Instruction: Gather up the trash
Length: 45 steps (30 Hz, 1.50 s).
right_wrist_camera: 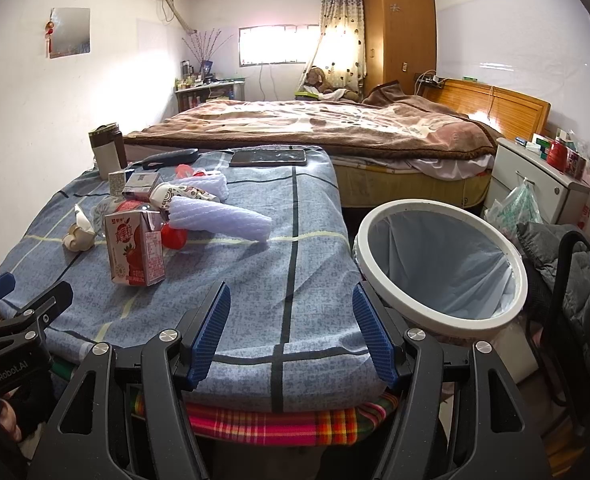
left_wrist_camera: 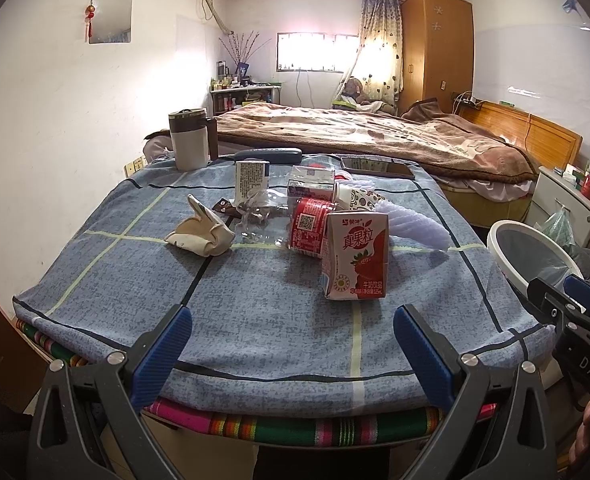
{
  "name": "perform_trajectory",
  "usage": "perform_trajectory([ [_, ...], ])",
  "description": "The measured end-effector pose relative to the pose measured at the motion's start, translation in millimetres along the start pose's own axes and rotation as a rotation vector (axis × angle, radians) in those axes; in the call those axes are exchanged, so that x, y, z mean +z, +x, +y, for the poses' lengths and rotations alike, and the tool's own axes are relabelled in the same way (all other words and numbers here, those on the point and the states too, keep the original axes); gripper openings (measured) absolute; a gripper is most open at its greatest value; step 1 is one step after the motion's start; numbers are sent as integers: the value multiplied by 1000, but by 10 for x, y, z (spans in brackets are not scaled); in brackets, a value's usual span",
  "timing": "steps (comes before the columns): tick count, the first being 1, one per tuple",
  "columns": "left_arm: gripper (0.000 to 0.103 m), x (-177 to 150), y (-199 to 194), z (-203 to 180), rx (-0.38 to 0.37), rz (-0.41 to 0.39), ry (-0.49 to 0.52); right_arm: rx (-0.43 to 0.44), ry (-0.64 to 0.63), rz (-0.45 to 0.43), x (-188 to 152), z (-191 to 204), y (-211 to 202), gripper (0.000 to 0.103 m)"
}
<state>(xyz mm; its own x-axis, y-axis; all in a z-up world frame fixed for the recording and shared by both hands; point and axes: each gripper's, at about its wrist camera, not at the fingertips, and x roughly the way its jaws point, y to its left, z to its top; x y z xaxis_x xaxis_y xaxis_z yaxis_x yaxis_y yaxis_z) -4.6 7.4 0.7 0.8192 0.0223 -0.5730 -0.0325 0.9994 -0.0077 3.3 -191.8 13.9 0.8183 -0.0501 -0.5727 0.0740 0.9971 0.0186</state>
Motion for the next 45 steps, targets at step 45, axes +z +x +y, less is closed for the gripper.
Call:
perform_trajectory([
  [45,102,6,65,53,17,23,-2,1,-1,15,-7,7,55,65],
])
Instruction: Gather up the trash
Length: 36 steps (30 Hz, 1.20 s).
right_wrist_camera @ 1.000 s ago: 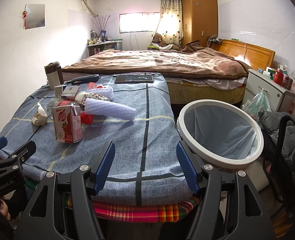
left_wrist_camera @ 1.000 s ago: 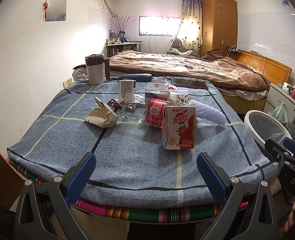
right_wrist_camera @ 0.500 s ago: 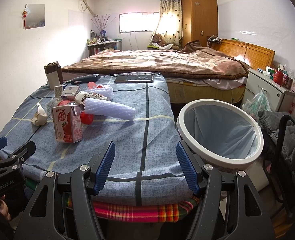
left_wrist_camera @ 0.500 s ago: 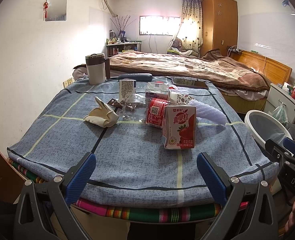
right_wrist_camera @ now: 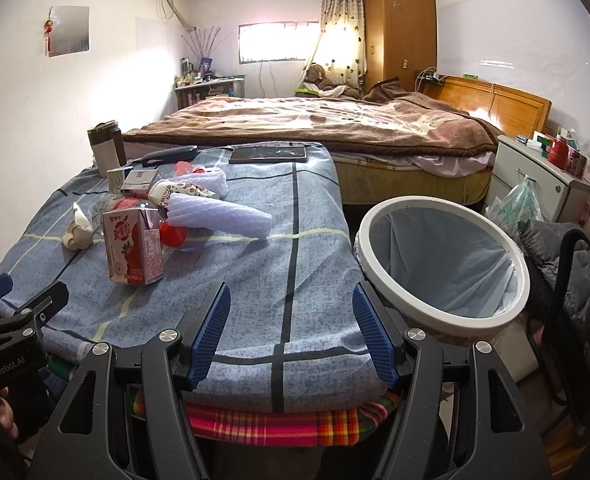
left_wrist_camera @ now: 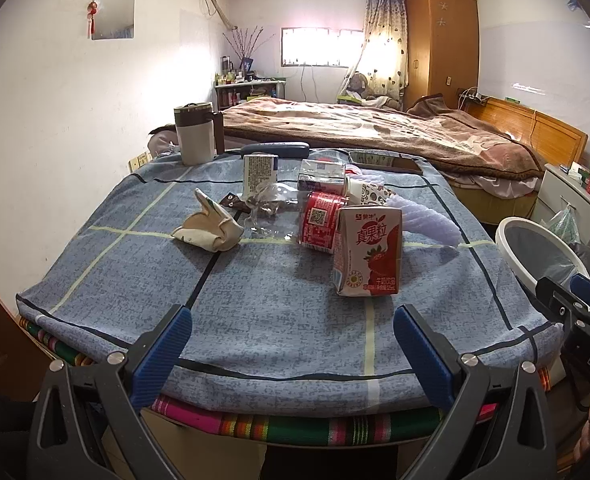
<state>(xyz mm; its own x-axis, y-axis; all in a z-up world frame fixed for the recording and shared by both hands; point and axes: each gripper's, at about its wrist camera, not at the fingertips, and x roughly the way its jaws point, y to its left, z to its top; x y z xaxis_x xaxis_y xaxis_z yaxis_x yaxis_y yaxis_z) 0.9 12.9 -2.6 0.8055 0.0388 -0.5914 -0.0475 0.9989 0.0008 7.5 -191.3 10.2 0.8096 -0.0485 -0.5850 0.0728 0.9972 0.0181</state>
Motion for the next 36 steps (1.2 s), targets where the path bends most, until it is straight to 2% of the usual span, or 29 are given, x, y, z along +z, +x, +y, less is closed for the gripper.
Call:
perform_trajectory([
  [7,102,23,107,114,-7,26,-8,24,-12,7,55,31,100,65],
  [13,102,90,252,293,17,59,11,51,-56,0,147,91,221,65],
  [19,102,205,397,659,51,73,-58,91,-115,-41,351,117,331,65],
  [23,102,262,507,903,60,93,-111,104,-158,-27,438,138,498,65],
  [28,102,354,728,1093,30,146,-173,98,-220,-5,473,214,690,65],
  [31,102,426,807,1110,-16,155,-204,124,-264,-4,502,251,745,65],
  [36,102,588,1050,1076,-37,199,-210,179,-335,34,552,314,878,65],
])
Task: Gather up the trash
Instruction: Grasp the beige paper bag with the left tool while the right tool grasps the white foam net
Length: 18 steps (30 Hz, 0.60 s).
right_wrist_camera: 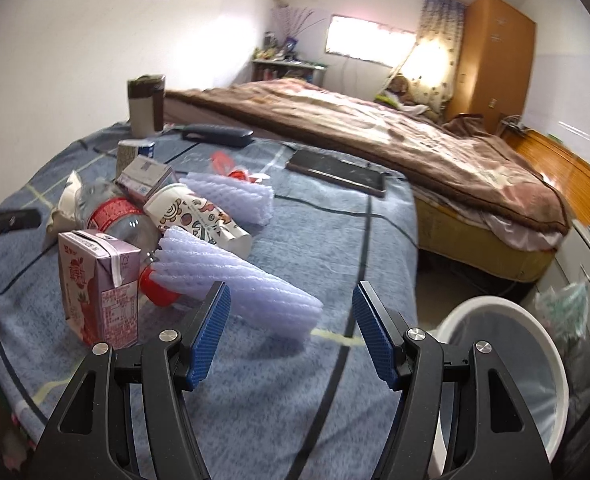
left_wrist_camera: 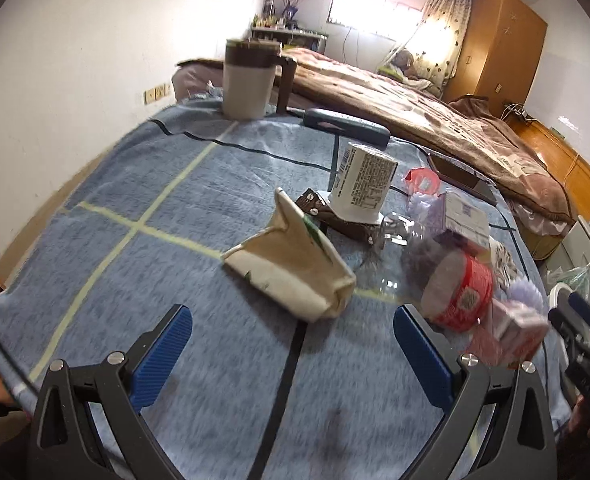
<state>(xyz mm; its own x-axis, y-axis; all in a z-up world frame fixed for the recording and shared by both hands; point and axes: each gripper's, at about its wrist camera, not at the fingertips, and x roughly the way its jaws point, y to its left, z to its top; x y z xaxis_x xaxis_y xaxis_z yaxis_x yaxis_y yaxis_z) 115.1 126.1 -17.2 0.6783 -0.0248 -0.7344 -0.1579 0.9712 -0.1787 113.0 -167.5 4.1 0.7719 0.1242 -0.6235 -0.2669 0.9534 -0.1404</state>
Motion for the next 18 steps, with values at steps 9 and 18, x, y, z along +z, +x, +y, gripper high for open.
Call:
perform_trajectory([
  [9,102,155,339,91,5,88,-95,105,-102,69,68,76,202,65],
  [18,76,185,411,93,-19,100,-93,141,-54,114,90,14,307,44],
])
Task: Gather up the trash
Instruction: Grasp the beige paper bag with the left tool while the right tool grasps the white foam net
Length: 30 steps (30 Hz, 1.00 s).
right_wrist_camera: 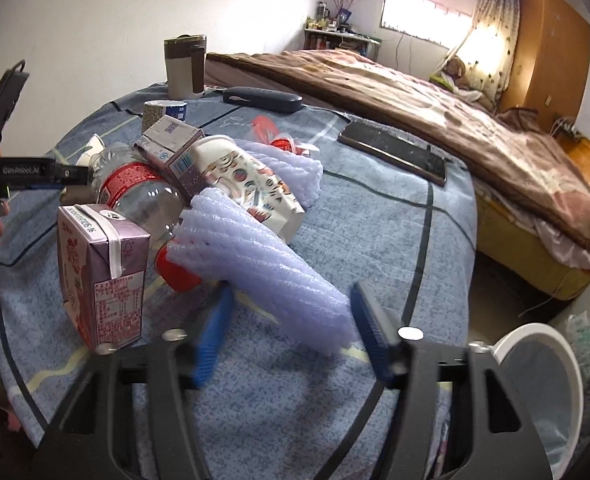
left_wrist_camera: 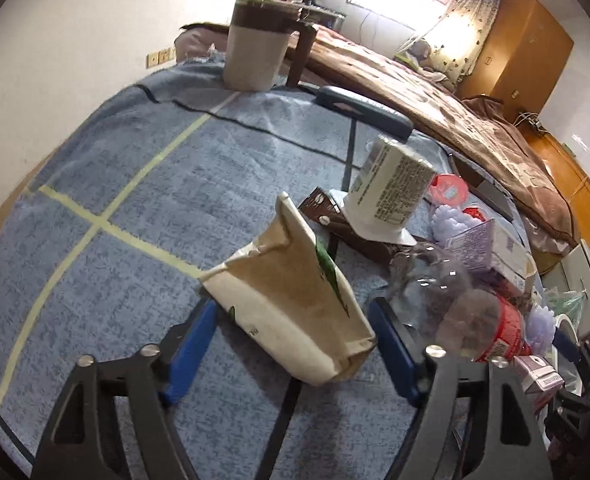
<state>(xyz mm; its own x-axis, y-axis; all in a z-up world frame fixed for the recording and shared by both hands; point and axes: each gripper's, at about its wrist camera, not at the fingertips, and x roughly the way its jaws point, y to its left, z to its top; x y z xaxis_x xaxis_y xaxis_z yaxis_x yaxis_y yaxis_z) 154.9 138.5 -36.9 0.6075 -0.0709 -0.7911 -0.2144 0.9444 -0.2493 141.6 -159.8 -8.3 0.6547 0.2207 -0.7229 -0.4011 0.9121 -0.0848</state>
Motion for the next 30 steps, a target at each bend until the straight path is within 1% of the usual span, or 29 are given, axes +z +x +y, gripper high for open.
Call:
perform_trajectory([
  [1,75,-4,3,-2,-4,-2,0,-4,4,-2,-4,1,-2,35],
  [2,70,-7,1,-2,-11,-6,-4,-5,7,-2,-5,-2,1,30],
  [3,66,-1,4,-1,-23,-7,-7,-2,11,-6,-4,3,-6,23],
  [4,65,2,5,-2,-36,-10,-9,0,14,-10,-6,6,-17,18],
  [5,60,4,8,-3,-41,-11,-10,-6,16,-8,-8,15,-29,17],
  [7,59,3,14,-19,-40,-12,1,-11,21,-15,-18,16,-44,9],
  [9,56,-4,-4,-41,-37,-20,21,-15,43,-10,-27,0,-49,8],
  [10,55,-8,-15,-49,-37,-25,28,-13,59,-5,-33,-13,-52,7],
  [13,55,-19,-52,-64,-33,-34,45,19,95,-3,-39,-45,-78,6],
  [16,55,-9,-58,-76,-7,-42,63,27,98,-34,-36,-80,-111,6],
  [18,55,8,-26,-55,-19,-28,53,51,87,-1,-20,-102,-74,7],
  [20,56,22,7,-29,-25,-16,36,38,33,16,-9,-56,-43,14],
  [21,57,31,13,-25,-28,-18,37,26,8,21,-5,-35,-33,30],
  [22,58,30,18,-27,-27,-17,35,10,-17,23,8,-11,-16,54],
  [23,63,37,32,-30,-20,-11,36,11,-34,26,25,5,-7,63],
  [24,67,45,53,-36,-9,-5,39,31,-54,28,48,22,5,68],
  [25,67,41,74,-39,2,1,40,48,-69,30,77,38,28,68],
  [27,69,47,114,-46,3,14,44,43,-67,44,118,21,90,68],
  [30,69,53,128,-64,16,7,55,47,-52,72,156,-20,199,68],
])
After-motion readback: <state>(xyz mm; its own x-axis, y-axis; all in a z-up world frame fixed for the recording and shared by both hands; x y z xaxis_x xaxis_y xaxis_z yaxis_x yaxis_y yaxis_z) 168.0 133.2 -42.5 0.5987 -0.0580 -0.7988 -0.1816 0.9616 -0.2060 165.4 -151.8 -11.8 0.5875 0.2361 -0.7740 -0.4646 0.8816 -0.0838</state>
